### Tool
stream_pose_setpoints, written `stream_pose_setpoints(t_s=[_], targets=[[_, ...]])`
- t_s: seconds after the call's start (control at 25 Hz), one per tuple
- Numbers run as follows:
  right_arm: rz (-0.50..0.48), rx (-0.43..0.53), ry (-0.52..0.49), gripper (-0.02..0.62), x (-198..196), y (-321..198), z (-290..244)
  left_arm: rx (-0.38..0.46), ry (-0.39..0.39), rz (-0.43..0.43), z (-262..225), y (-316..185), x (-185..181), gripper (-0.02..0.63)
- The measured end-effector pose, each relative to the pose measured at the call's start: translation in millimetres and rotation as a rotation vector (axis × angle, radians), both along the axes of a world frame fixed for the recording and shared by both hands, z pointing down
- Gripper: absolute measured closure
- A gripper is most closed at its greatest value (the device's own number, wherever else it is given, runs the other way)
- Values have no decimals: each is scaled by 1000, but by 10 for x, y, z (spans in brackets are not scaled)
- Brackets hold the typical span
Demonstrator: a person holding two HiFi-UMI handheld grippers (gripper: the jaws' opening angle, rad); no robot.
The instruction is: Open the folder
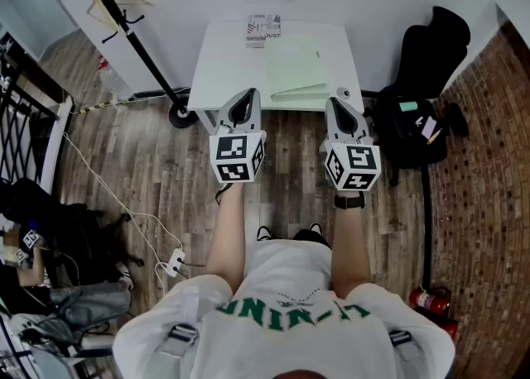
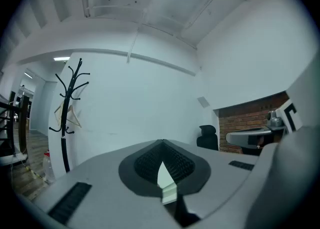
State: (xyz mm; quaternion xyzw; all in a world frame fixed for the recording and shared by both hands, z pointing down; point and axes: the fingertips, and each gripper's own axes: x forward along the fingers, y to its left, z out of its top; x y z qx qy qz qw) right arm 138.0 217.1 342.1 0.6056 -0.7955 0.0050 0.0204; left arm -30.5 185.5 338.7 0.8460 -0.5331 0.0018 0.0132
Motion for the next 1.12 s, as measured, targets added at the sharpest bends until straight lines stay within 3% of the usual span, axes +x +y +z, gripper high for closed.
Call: stream_pose_setpoints(t_s=[0.32, 0.64, 1.12], targets=[[-15, -26, 2, 580, -352, -88, 194, -33, 10, 19, 245, -14, -271, 592], [-41, -52, -24, 578, -450, -544, 342, -27, 14, 59, 297, -449, -143, 592], [-111, -37, -82, 578, 315, -2608, 180, 11, -5, 24, 84, -2285, 558, 592]])
